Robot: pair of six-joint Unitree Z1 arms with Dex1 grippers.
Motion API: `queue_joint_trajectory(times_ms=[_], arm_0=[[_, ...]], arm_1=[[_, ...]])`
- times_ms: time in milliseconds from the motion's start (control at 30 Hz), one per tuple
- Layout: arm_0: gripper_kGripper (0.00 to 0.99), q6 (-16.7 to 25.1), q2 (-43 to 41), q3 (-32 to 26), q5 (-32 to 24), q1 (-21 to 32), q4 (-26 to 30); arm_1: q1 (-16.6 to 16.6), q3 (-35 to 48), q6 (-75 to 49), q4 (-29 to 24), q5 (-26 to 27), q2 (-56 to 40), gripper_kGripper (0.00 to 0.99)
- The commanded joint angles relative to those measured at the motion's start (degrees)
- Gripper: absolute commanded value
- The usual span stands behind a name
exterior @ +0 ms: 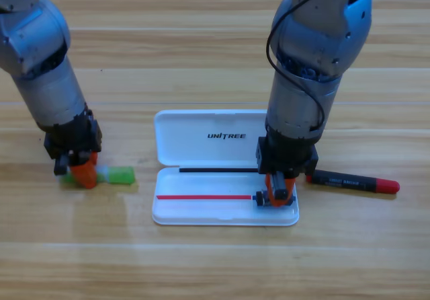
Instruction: Clean up eraser and pencils
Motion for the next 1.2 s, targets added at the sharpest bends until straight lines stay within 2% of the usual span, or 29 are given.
queue_joint_trajectory(times_ms=[33,100,133,167,300,467,600,733,867,1033,1200], arm_0=[[0.000,-2.2,3.7,1.9,1.8,1.1,-0.3],[0.000,-1.7,3.0,2.2,2.0,1.0,0.1],[0.000,-1.1,2.6,2.1,2.0,1.0,0.6],[0.000,-0.9,2.2,2.1,2.0,1.0,1.2],[0.000,0.7,-1.9,0.9,2.0,0.6,4.9],[0.000,0.9,-6.3,-6.6,1.2,-0.7,14.1],[0.000,0.1,-9.1,-11.9,0.4,-2.8,19.8],[0.000,-0.4,-11.0,-14.8,-0.3,-4.8,22.8],[0.000,-1.2,-10.3,-15.9,-1.9,-6.9,23.8],[0.000,-0.8,-6.1,-18.1,-5.3,-9.1,24.9],[0.000,0.0,0.4,-22.4,-8.4,-11.9,26.8]], arm_1=[[1.1,-0.4,1.5,0.9,-0.9,4.7,0.449],[1.1,-0.9,2.9,0.9,-2.3,4.3,0.703],[1.1,-1.2,3.7,0.9,-2.7,3.9,0.778],[1.0,-1.3,4.0,1.0,-2.8,3.2,0.795],[1.0,-1.3,4.2,3.2,-2.8,-2.2,0.834],[0.9,3.9,4.6,5.3,-3.8,-14.0,0.867],[-2.6,8.9,4.7,5.3,-5.7,-18.2,0.876],[-8.7,12.4,4.4,3.2,-5.6,-15.2,0.876],[-13.2,12.8,3.3,-1.5,-4.3,-9.4,0.877],[-15.6,8.9,3.0,-2.8,-4.1,-2.5,0.877],[-16.4,5.1,2.3,-2.8,-2.9,1.7,0.874]])
